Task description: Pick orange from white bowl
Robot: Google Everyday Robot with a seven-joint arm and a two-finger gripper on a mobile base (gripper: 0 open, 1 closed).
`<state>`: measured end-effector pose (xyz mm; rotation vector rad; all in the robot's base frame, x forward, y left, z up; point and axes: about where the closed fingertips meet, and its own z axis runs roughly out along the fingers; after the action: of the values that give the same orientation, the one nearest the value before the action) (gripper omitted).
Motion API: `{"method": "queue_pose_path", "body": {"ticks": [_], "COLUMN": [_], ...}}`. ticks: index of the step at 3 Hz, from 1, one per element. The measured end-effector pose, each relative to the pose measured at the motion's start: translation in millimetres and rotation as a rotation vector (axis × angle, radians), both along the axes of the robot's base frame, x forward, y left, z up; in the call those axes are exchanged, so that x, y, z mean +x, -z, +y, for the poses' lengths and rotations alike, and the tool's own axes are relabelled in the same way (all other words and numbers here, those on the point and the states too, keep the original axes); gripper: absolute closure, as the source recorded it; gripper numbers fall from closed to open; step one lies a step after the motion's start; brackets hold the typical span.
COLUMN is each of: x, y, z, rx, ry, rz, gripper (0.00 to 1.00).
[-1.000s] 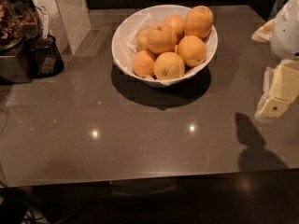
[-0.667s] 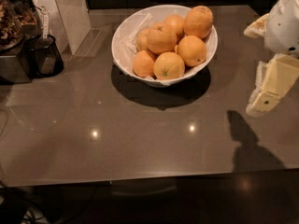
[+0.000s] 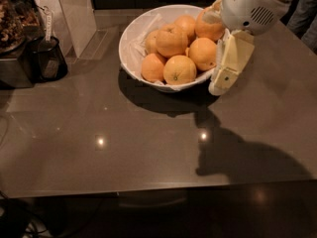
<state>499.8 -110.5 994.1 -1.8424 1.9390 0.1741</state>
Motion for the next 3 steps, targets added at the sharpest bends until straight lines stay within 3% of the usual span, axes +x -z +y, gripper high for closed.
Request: {"method": "queue_pose_path", "body": {"ticks": [1,2,3], "x": [15.1,16.1,33.4], "y": [-4.1,-5.8,-16.1], "z": [36.7,38.3,32.2], "rx": [0.026,0.028,0.047], "ry": [-0.085,-0.084,-0.039], "rz": [0.007,-0.002,-0.065], "gripper": [0.0,0.0,0.0]}}
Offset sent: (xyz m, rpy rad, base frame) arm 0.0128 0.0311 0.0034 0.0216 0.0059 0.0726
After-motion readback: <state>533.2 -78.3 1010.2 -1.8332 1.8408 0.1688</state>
